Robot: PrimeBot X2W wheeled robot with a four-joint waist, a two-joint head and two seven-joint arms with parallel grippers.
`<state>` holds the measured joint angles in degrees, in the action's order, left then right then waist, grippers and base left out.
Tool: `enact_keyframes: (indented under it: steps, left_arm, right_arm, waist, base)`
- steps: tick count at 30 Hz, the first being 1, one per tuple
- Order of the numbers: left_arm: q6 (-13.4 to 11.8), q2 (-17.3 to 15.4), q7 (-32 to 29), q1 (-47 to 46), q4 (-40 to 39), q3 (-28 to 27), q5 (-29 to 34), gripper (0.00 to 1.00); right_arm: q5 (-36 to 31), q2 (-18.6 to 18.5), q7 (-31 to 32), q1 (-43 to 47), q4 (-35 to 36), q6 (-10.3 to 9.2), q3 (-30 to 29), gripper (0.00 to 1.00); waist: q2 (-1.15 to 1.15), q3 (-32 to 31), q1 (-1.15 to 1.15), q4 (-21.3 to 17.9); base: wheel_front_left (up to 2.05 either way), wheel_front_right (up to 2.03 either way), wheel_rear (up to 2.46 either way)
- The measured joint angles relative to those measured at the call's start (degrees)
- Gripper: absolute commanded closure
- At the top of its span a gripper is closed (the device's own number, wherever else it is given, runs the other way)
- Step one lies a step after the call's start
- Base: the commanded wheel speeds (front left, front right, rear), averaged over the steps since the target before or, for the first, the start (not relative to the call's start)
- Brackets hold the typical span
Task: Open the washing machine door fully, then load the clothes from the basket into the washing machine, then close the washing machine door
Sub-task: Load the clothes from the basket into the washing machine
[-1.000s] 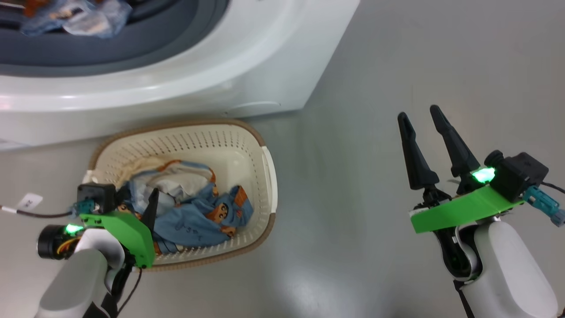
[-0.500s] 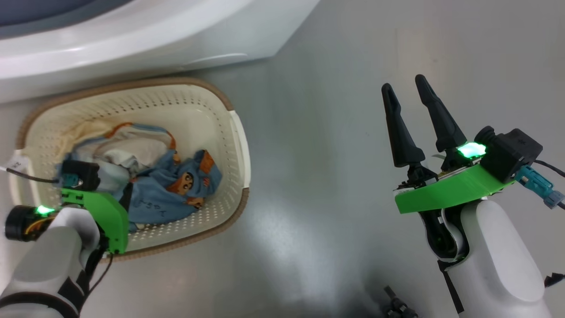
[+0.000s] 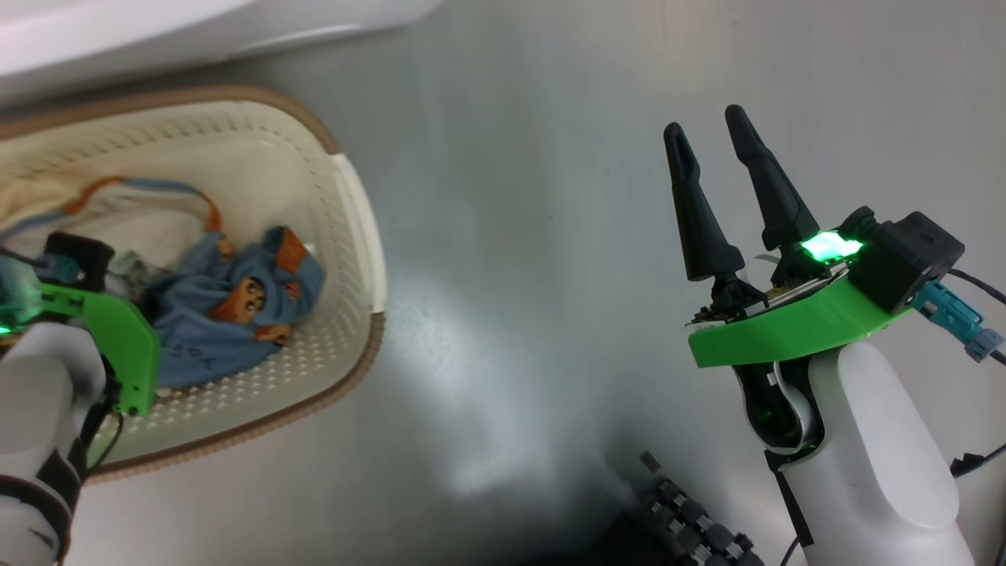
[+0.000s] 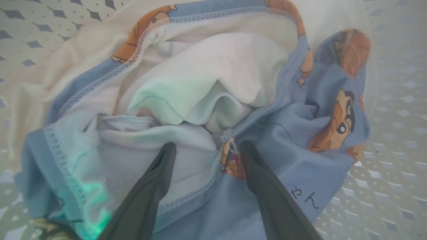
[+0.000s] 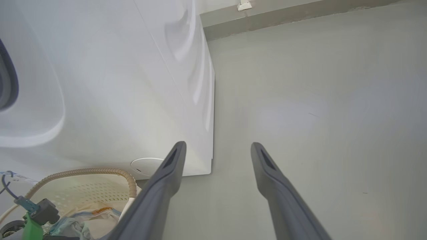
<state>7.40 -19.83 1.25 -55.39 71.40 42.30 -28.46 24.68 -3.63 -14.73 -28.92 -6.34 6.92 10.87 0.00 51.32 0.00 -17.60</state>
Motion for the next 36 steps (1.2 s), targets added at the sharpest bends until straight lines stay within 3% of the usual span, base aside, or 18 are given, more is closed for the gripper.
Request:
enact_keyframes:
  steps: [13,14,15,25,36]
  left_arm:
    - [0.0,-1.33,-8.12,-1.75,1.37,2.75,-1.77,0.02]
    - [0.0,-1.31,-8.29,-1.91,1.4,2.99,-1.92,0.55]
    - [0.0,-1.29,-8.27,-1.95,1.21,3.36,-2.1,1.0]
    - [0.0,-1.11,-4.1,-2.08,0.12,5.13,-5.2,1.0]
    - [0.0,0.81,5.19,1.1,-4.28,7.05,-11.03,1.0]
  right_arm:
    - [0.0,0.44,0.0,-0.62,0.27,0.0,0.49,0.0]
    - [0.0,0.45,0.0,-0.62,0.27,0.0,0.49,0.0]
    - [0.0,0.45,0.0,-0.62,0.26,0.0,0.49,0.0]
    - [0.0,0.52,0.0,-1.15,0.13,0.0,0.4,0.0]
    - [0.0,0.52,0.0,-1.03,-0.89,0.0,-0.45,0.0]
  waist:
    - [0.0,3.72,0.0,-3.13]
    - [0.0,3.78,0.0,-3.18]
    - [0.0,3.75,0.0,-3.17]
    - [0.0,2.12,0.0,-2.5]
    - [0.0,-3.83,0.0,-0.68]
  base:
    - [0.0,0.0,0.0]
    - [0.0,0.0,0.0]
    - [0.0,0.0,0.0]
    - [0.0,0.0,0.0]
    - [0.0,0.0,0.0]
